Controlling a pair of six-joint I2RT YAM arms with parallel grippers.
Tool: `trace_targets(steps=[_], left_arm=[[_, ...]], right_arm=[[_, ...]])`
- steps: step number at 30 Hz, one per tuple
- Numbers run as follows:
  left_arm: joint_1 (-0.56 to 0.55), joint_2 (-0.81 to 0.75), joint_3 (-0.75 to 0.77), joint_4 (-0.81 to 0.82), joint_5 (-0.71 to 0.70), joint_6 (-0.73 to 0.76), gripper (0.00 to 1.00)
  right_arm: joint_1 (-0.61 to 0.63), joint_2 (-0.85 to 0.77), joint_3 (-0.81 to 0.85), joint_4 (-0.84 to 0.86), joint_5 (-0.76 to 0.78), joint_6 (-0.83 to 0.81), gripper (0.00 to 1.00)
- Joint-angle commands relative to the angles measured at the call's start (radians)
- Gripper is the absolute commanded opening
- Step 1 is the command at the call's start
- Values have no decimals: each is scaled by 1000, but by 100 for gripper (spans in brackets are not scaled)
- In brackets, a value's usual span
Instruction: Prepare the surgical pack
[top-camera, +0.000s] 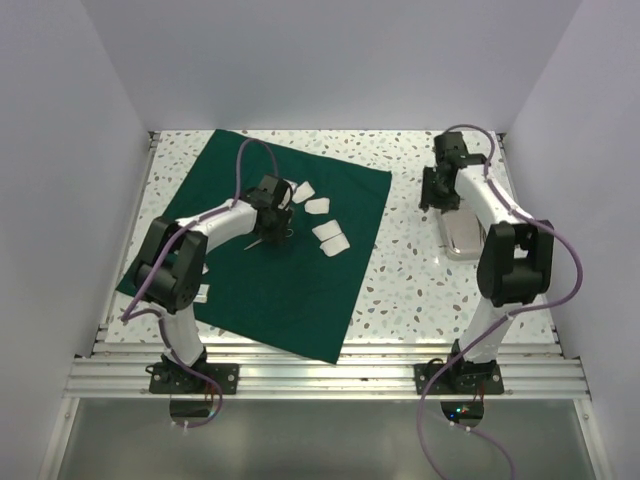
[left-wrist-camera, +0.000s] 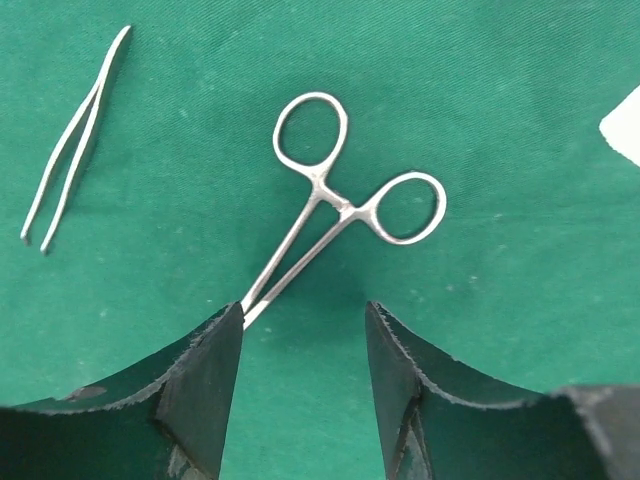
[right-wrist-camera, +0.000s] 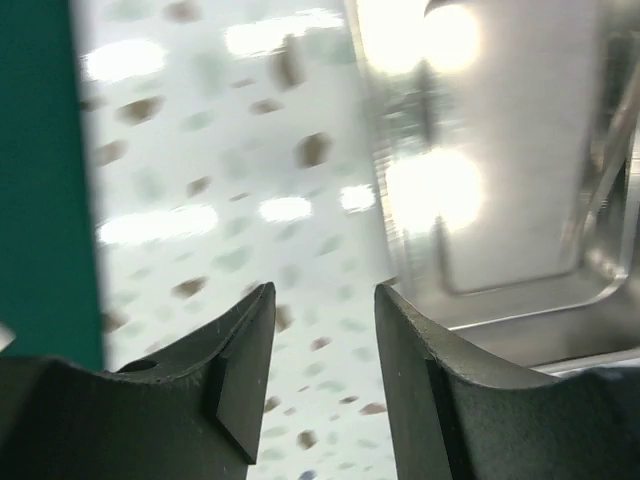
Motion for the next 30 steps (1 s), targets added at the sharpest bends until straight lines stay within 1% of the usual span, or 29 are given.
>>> trace_targets(steps=[1, 2, 6, 12, 17, 18, 20, 26, 28, 29, 30], left_arm=[[13, 13, 35, 6, -47, 60, 54], [14, 19, 40, 0, -70, 69, 53], [30, 41, 55, -11, -70, 89, 52], [62, 64, 72, -25, -32, 101, 51], [82, 89, 76, -26, 60, 98, 42], [83, 99, 75, -34, 74, 98, 37], [85, 113, 75, -41, 89, 89, 33], [89, 125, 53, -32, 123, 75, 24], [91, 127, 60, -40, 129, 72, 17], [93, 124, 61, -44, 134, 69, 11], [93, 112, 67, -49, 139, 64, 8]], right_arm=[[84, -156, -65, -19, -188, 118, 49], [102, -178, -105, 1, -247, 127, 49], [128, -265, -175, 22, -329, 158, 49], [136, -356, -239, 35, -358, 147, 49], [136, -396, -239, 33, -383, 138, 49], [138, -399, -239, 35, -389, 138, 49], [138, -408, -237, 38, -398, 140, 49], [171, -399, -240, 58, -426, 152, 49], [187, -385, -239, 68, -442, 163, 49], [208, -375, -236, 72, -459, 167, 49], [219, -365, -231, 73, -465, 179, 49]])
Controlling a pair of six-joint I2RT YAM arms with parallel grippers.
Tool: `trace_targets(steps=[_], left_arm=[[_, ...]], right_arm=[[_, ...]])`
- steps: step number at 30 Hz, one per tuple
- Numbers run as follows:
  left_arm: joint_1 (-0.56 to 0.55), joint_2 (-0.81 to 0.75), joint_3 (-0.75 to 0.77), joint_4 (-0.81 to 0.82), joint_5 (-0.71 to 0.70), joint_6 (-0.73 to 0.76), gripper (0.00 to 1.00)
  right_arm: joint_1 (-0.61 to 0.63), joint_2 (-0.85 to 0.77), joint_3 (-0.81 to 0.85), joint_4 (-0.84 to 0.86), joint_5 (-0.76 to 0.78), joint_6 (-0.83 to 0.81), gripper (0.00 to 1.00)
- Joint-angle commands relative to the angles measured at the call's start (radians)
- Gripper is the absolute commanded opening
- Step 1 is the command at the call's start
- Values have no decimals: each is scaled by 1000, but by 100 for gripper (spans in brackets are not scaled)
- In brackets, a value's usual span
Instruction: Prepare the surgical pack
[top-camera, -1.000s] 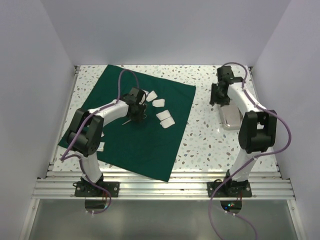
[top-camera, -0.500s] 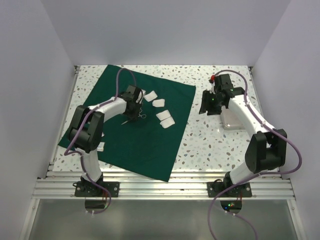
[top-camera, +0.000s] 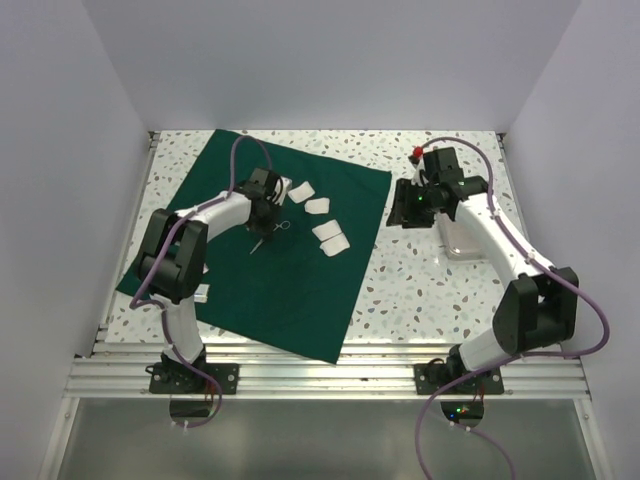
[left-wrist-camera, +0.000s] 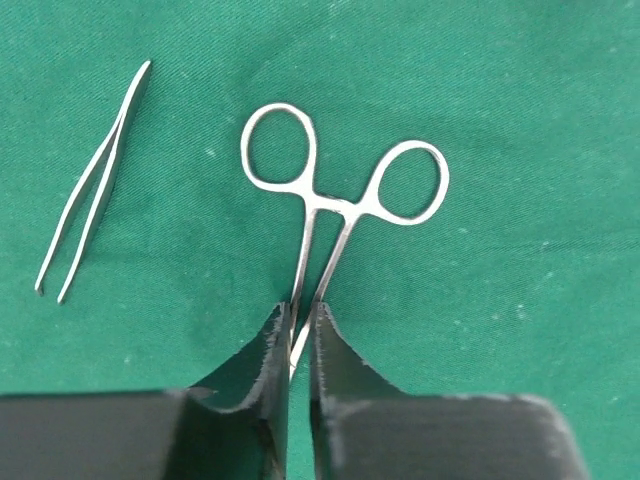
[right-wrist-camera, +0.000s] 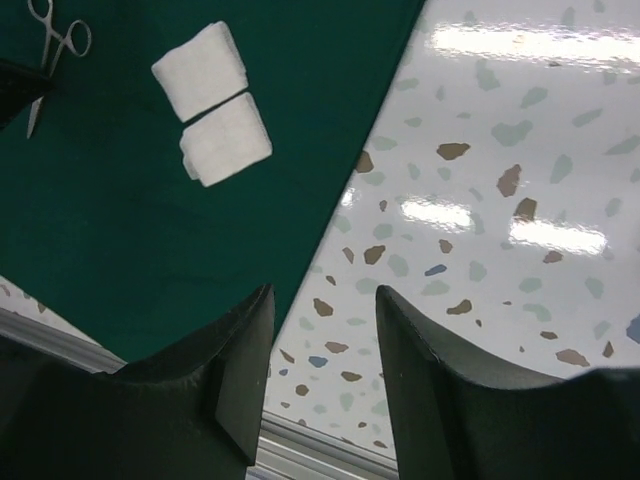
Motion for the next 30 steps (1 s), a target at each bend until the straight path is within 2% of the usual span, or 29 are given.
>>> trace_targets(steps=[1, 2, 9, 14, 17, 23, 30], left_arm=[[13, 31, 12, -36, 39, -22, 5], [11, 27, 20, -57, 39, -28, 0], [19, -10, 69, -126, 110, -71, 0], [20, -45, 53, -142, 61, -83, 0], [20, -75, 30, -139, 29, -98, 12], [16, -147, -52, -96, 50, -141, 29], [-9, -147, -103, -54, 78, -132, 36]], right_arm=[[50, 34, 14, 47, -72, 36, 49], [78, 45, 18, 57, -86, 42, 49], [170, 169, 3, 232, -253, 238, 49], [227, 256, 50, 285, -259, 272, 48], [235, 258, 44, 291, -261, 271, 48], [235, 249, 24, 269, -252, 242, 48], [238, 246, 9, 278, -252, 240, 48]])
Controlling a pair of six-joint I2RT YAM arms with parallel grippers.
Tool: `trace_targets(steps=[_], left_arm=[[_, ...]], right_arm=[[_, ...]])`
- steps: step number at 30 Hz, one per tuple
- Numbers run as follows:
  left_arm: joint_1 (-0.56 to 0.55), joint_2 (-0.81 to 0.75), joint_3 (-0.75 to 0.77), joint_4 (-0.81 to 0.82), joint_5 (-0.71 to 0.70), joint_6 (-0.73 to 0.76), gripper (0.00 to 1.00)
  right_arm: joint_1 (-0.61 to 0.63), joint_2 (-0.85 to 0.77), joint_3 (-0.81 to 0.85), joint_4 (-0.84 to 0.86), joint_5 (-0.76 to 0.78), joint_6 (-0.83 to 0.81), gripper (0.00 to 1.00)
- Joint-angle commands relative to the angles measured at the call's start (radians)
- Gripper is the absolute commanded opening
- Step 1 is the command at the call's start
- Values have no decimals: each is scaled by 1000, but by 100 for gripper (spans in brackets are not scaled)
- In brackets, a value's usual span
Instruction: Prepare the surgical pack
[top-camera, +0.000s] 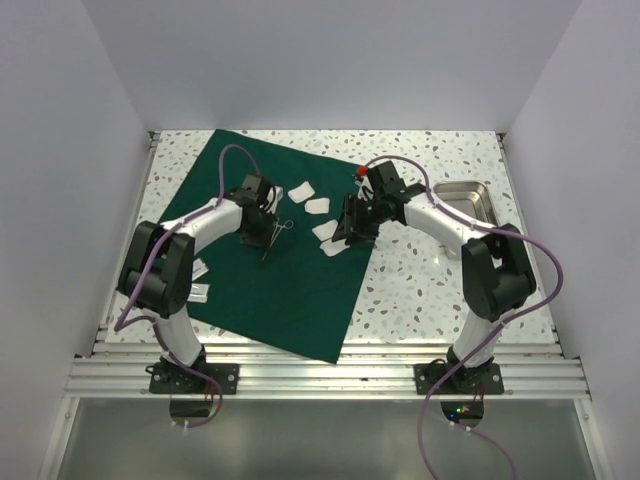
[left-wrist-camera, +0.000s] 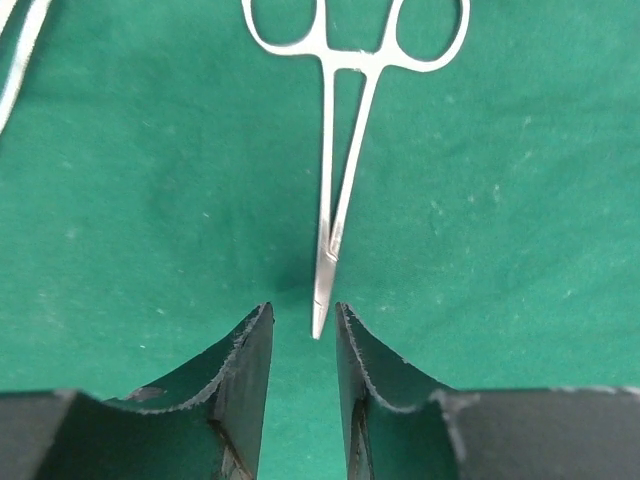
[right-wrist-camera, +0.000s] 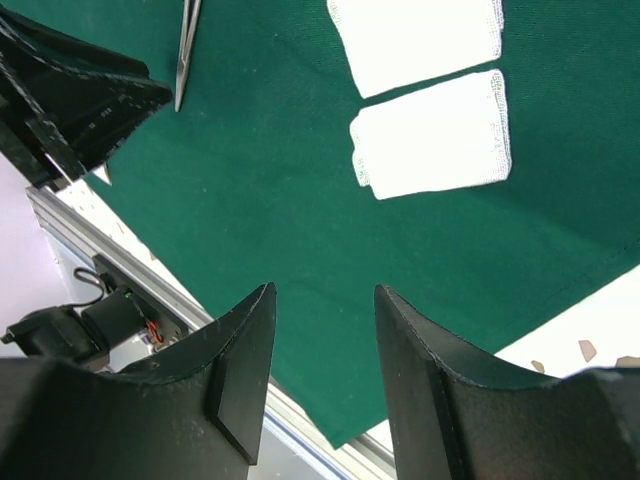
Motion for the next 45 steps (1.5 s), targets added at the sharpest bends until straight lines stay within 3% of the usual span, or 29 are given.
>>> trace_targets(steps=[1, 8, 14, 22, 29, 38, 45], left_arm=[[-16, -14, -7, 51, 16, -8, 36], [-37, 69, 26, 61, -32, 6, 38], [-39, 117, 16, 68, -80, 4, 32], [-39, 111, 20, 62, -49, 1, 1], [-25, 74, 85, -18, 55, -16, 0], [6, 45, 69, -17, 196, -39, 0], [43, 15, 2, 29, 293, -62, 0]], right_arm=[[2, -30, 5, 24, -18, 1, 48], [7, -34, -6, 26, -14, -5, 48], [14, -31, 3, 18, 2, -17, 48], [42, 36, 38, 44, -9, 13, 48], [85, 166, 111, 217, -66, 220, 55], [126, 309, 177, 383, -72, 429, 50], [153, 377, 206, 423, -49, 487, 49]])
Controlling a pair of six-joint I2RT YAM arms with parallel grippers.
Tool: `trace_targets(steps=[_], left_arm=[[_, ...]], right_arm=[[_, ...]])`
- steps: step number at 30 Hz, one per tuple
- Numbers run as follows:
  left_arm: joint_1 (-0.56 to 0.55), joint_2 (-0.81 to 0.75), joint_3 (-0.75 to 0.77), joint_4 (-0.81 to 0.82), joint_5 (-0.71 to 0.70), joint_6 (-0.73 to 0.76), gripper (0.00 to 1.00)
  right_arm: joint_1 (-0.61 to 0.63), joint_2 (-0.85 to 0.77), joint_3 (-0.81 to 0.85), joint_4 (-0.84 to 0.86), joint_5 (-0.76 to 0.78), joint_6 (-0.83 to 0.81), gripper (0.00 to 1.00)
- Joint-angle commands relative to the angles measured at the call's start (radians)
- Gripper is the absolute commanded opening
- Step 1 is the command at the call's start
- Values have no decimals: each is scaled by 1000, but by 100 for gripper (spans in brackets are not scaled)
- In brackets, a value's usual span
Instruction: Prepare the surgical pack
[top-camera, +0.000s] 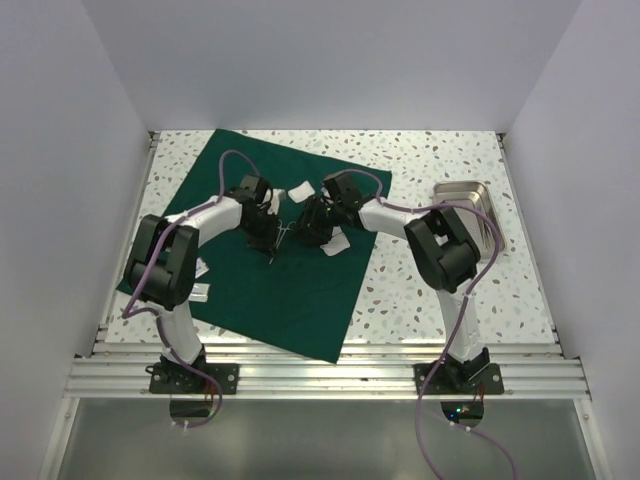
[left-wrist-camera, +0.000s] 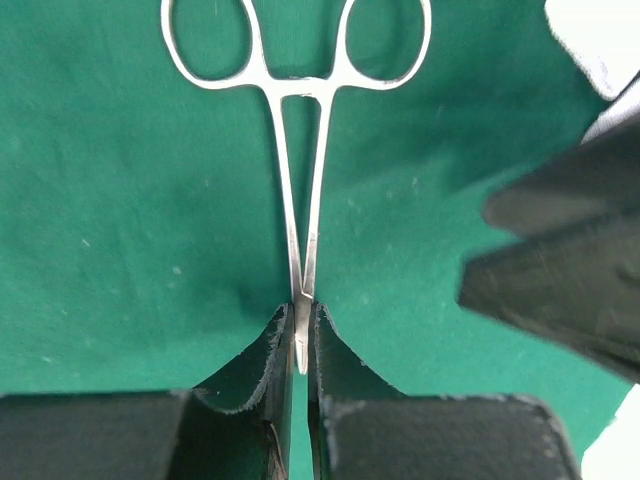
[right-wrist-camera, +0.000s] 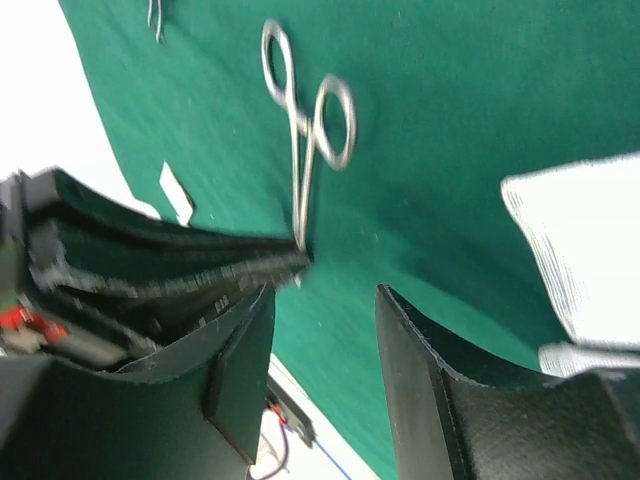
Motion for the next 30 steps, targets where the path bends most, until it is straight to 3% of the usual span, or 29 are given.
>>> trace_targets(steps=[1, 16, 19, 24, 28, 30], left_arm=[[18, -52, -29, 32, 86, -30, 0], [33, -96, -78, 75, 162, -48, 0], [34, -104, -85, 81, 172, -53, 0], [38, -115, -99, 98, 204, -57, 0], [41, -121, -98, 103, 224, -62, 0], [42, -127, -87, 98, 230, -62, 0]], right_arm=[[14, 33, 55, 75, 3, 74, 48], [94, 130, 149, 12, 80, 76, 42], [100, 143, 161, 6, 77, 73, 32], [106, 157, 192, -28, 92, 36, 23], [108, 160, 218, -56, 88, 5, 3], [106, 150, 239, -105, 92, -32, 0]])
